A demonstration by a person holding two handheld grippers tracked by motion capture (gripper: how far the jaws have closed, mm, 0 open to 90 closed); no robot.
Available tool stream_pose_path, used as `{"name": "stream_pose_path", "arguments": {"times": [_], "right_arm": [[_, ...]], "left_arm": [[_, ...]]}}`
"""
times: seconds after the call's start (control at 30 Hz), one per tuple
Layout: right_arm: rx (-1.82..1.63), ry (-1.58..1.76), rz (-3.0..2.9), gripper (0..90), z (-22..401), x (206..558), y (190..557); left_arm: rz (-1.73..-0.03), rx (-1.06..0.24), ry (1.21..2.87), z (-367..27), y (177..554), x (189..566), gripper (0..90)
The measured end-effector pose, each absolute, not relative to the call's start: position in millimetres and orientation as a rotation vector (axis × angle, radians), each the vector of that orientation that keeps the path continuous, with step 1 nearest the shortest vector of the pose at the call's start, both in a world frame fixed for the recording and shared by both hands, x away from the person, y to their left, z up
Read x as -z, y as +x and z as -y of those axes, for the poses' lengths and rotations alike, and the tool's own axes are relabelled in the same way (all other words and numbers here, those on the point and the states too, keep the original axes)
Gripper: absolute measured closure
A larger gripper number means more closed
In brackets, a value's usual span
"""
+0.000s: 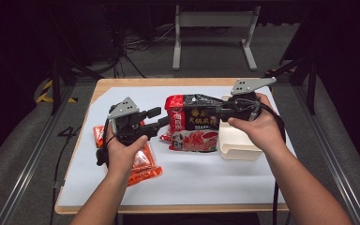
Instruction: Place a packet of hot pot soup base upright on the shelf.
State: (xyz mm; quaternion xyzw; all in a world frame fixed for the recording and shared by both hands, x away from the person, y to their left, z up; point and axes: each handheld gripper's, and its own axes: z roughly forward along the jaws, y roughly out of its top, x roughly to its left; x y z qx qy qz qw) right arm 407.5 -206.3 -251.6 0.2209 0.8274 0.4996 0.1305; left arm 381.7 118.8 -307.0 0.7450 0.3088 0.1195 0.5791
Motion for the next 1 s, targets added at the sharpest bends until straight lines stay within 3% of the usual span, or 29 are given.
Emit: {"name": "stream_pose_path", "arguments": {"times": [1.0], "right_arm": [[-1.409,0.703,-2.247,76.4,263.1,214.0,443.2]], "left_arm": [[-0.828,-0.309,1.773,-149.8,393.7,311.2,36.4]]}}
